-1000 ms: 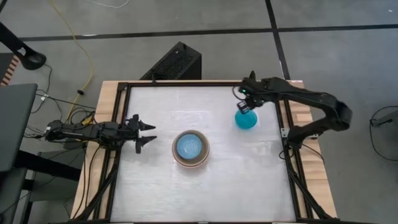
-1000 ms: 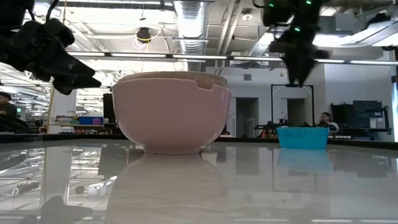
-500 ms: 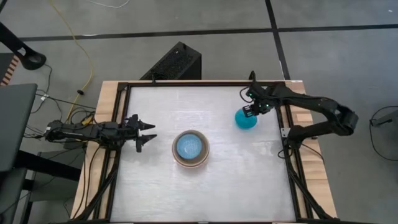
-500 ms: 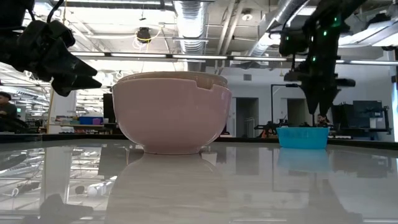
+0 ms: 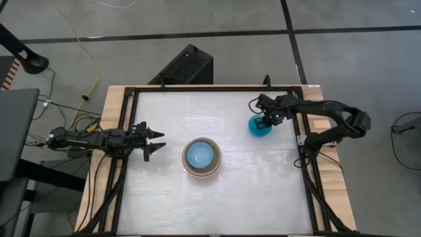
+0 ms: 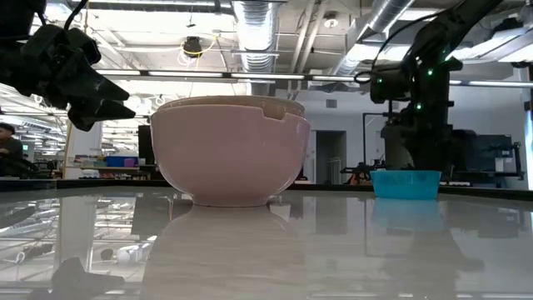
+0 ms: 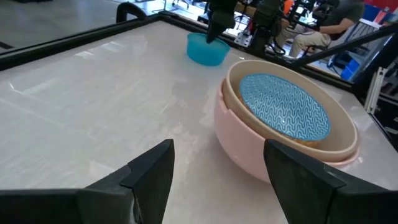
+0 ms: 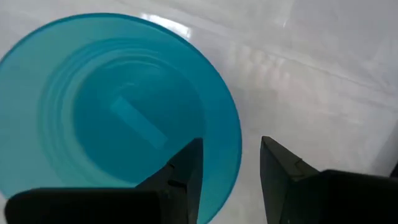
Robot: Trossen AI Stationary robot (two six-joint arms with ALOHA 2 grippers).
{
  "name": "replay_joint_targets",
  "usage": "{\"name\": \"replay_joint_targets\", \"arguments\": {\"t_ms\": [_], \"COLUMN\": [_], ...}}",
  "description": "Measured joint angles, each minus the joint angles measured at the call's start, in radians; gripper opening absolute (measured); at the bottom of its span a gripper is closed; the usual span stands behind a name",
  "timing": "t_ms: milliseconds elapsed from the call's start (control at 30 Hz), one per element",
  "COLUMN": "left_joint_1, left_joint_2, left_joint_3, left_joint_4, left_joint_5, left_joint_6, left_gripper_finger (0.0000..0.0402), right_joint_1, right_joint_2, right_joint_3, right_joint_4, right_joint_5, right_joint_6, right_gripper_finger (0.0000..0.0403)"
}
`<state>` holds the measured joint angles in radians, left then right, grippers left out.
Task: Nest bowls inside each other by size order
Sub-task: Stack the transparent blue bowl on top of the blue bowl
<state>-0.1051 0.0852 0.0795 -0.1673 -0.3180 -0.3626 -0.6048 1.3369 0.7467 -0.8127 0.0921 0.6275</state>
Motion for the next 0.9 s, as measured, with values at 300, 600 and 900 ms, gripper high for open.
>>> {"name": "replay_joint_targets", "arguments": {"t_ms": [300, 600, 900], "left_joint_1": [0.0, 0.0, 0.0], "left_joint_2": [0.0, 0.0, 0.0], "left_joint_3": [0.0, 0.0, 0.0], "left_joint_4": [0.0, -0.001, -0.002], "left_joint_5": [0.026, 0.051, 0.087], "left_joint_6": [-0.01, -0.027, -0.026], "left_gripper_finger": [0.0238, 0.0238, 0.0238], "right_joint_1": [-0.001, -0.006, 0.007], "right_joint_2": [0.075, 0.053, -0.003], "right_joint_3": [0.0, 0.004, 0.114], "right_joint_4": [0.045, 0.04, -0.063], "right_joint_5": [-0.019, -0.02, -0.049], "right_joint_6": [-0.015, -0.018, 0.03], "right_gripper_finger": [0.0052, 0.0004, 0.0]}}
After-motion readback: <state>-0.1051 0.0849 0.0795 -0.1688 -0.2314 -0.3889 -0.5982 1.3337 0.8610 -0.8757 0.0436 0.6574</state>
